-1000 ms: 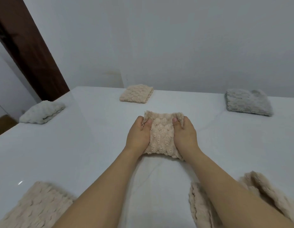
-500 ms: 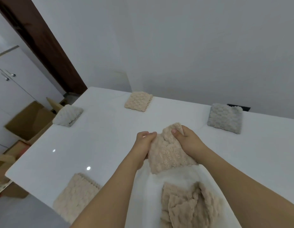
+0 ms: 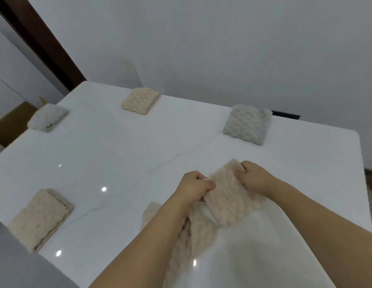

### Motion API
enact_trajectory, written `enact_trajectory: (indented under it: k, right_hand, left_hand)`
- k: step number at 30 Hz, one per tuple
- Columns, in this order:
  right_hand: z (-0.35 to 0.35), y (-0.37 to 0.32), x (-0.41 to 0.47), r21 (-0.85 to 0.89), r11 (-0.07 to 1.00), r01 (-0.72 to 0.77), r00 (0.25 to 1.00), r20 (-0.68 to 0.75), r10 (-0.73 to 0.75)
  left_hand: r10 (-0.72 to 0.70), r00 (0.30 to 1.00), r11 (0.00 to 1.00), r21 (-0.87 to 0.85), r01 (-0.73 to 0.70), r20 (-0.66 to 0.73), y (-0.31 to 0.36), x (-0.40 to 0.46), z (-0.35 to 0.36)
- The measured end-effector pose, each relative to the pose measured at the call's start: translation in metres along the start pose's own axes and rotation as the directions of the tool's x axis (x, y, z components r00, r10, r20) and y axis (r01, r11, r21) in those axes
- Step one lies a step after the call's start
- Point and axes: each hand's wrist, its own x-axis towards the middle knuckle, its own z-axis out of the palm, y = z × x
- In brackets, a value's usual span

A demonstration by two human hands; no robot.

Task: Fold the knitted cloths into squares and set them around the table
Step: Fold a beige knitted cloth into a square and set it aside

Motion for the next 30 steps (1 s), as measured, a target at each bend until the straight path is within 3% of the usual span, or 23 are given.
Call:
enact_trajectory:
  k: [4,9,13,21,26,30]
  right_hand:
    - [-0.011,0.070,-0.011,-0.258,0.966,0.012,0.985,-0.166,-0.057]
    - [-0.021,0.131,-0.037,-0.406,0.908,0.099,0.916,-0.319,-0.242]
    - [-0.036,0.165,-0.047,-0.466,0.875,0.131,0.897,-0.321,-0.305]
    - [-0.068,0.192,-0.069,-0.569,0.813,0.122,0.942,-0.193,-0.276]
    - [-0.068,0.206,-0.074,-0.676,0.737,0.002,0.918,-0.292,-0.270]
    - [-0.058,0.213,-0.071,-0.704,0.708,0.053,0.855,-0.334,-0.396]
  left_hand:
    - [-0.001,0.999,0.988,0.155,0.007,-0.040,-0.022,-0.004,0.086]
    - [0.017,0.997,0.978,0.208,-0.002,-0.071,-0.034,-0.017,0.159]
    - [0.024,0.999,0.978,0.206,-0.016,-0.037,-0.031,-0.027,0.197]
    - [0.006,0.995,0.977,0.212,-0.027,0.097,-0.028,-0.044,0.241]
    - [0.022,0.994,0.973,0.226,-0.045,0.107,-0.028,-0.050,0.253]
    - [0.029,0.997,0.965,0.257,-0.045,0.068,-0.028,-0.051,0.254]
